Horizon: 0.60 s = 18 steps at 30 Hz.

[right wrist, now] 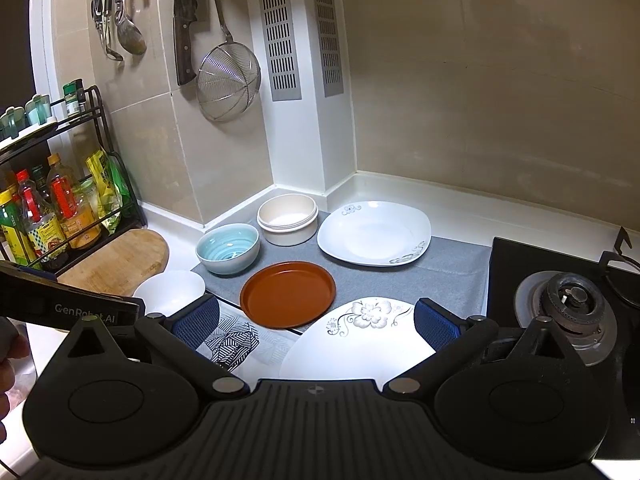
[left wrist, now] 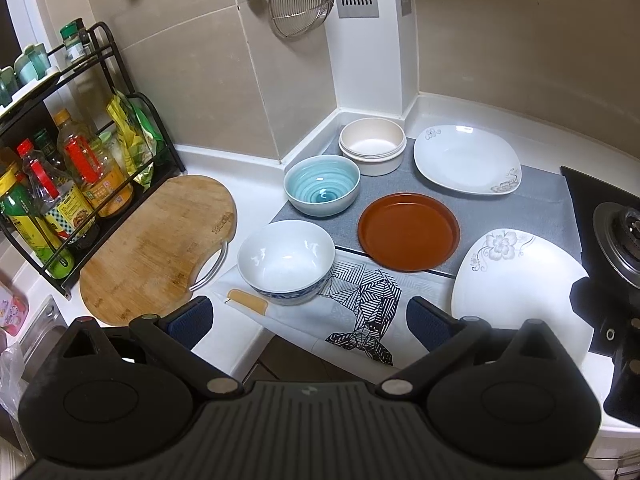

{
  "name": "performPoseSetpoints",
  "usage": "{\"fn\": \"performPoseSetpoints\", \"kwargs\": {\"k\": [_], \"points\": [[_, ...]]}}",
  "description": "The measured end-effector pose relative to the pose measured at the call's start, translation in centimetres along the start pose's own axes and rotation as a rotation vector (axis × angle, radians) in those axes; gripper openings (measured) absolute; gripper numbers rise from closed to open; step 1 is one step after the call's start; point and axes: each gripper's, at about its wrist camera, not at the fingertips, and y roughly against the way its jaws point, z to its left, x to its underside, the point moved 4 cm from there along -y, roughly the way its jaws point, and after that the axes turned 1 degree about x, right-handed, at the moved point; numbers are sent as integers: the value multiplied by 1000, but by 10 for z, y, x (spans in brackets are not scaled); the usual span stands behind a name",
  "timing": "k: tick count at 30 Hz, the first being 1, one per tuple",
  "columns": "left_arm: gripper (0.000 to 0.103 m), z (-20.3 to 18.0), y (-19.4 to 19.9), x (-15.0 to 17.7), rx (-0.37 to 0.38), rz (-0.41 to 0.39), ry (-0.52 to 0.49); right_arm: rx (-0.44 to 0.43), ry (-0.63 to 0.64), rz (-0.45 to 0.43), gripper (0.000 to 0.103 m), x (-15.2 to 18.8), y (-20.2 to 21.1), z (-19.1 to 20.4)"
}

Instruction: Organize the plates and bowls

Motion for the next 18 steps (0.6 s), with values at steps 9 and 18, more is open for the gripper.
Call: {"fn": "performPoseSetpoints", "kwargs": {"k": [9, 18], "points": [[103, 0, 1, 2, -4, -2, 1, -2, 0, 0, 103, 0, 0, 2], [103, 0, 2, 3, -4, -2, 1, -9, -1, 4, 103, -1, -3, 2]]}}
